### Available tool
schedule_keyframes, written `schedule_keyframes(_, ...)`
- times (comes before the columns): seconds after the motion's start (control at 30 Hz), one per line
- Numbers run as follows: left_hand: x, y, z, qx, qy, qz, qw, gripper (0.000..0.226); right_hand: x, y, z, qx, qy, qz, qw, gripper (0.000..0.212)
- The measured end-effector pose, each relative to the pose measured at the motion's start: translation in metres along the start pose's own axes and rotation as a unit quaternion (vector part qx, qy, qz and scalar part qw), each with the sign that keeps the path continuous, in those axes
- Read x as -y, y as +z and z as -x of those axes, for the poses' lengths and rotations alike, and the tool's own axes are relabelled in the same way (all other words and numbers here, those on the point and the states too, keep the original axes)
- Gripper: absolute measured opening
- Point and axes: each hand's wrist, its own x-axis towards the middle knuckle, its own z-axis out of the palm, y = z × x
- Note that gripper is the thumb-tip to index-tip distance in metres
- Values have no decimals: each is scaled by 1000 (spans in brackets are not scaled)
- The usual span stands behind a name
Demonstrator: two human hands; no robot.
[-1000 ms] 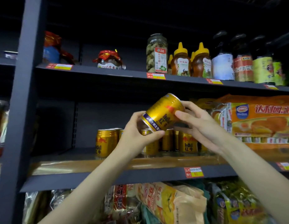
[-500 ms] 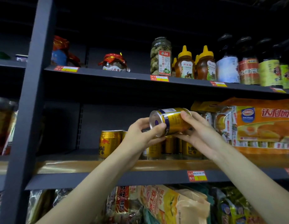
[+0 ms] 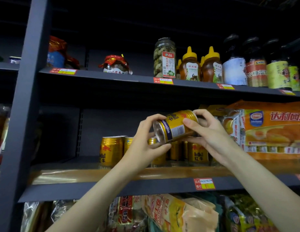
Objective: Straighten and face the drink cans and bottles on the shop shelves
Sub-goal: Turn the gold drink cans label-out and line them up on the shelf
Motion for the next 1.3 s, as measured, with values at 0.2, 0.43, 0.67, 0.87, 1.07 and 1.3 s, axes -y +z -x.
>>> schedule_keyframes(0.2, 3, -1, 2, -16, -147, 217, 965, 70, 0, 0, 4, -6, -109, 71, 992, 40)
schedule_keyframes(0.43, 3, -5, -1, -3, -203, 307, 930, 54, 3, 5, 5, 39, -156, 97, 982, 40)
schedule_keyframes(0.67, 5, -11, 1, -75, -92, 100, 988, 58, 5, 2, 1, 76, -84, 92, 989, 45)
schedule_keyframes(0.87, 4, -13, -5, -53, 30, -85, 995, 76, -5, 10, -4, 39, 138, -75, 987, 37)
schedule_keyframes(1.07, 9, -3, -2, -70, -123, 115, 983, 62, -18, 10, -3, 29, 112, -218, 969, 46)
schedule_keyframes(1.3, 7, -15, -5, -58, 23, -55, 997, 66, -17, 2, -2, 71, 126, -203, 968, 43)
